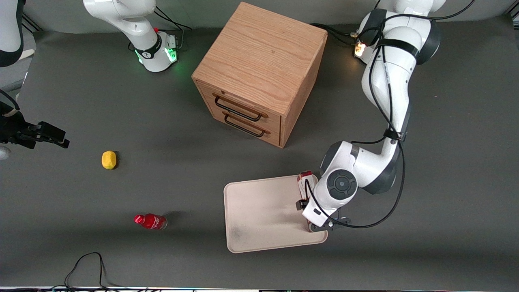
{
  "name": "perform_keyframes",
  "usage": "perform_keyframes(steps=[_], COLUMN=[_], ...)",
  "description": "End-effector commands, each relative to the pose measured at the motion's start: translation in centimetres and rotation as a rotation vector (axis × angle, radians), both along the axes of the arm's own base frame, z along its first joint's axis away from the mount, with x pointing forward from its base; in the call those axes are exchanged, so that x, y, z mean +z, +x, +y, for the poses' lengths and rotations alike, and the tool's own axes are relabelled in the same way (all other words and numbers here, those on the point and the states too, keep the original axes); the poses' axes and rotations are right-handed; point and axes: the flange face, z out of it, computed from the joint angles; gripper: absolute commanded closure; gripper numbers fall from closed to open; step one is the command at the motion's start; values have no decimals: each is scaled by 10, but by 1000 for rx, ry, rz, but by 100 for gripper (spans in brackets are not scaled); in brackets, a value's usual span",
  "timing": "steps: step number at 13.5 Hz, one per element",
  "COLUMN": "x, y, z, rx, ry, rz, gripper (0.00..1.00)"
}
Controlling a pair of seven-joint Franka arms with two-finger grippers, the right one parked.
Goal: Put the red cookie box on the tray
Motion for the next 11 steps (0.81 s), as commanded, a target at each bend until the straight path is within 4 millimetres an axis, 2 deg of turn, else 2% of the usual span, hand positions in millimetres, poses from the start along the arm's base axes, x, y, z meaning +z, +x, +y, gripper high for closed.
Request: perform_keyframes(steps=[1, 2, 4, 5, 7, 8, 11], x=[57, 85, 126, 148, 176, 186, 219], y=[4, 2, -7, -6, -11, -15, -34], z=[31, 44, 56, 71, 98, 120, 202], rx=[-24, -19, -19, -16, -37, -38, -40], ry=[24, 35, 64, 58, 67, 73, 75], rz=[13, 15, 40, 28, 36, 40, 28], gripper=[0, 0, 0, 0, 0, 0, 0])
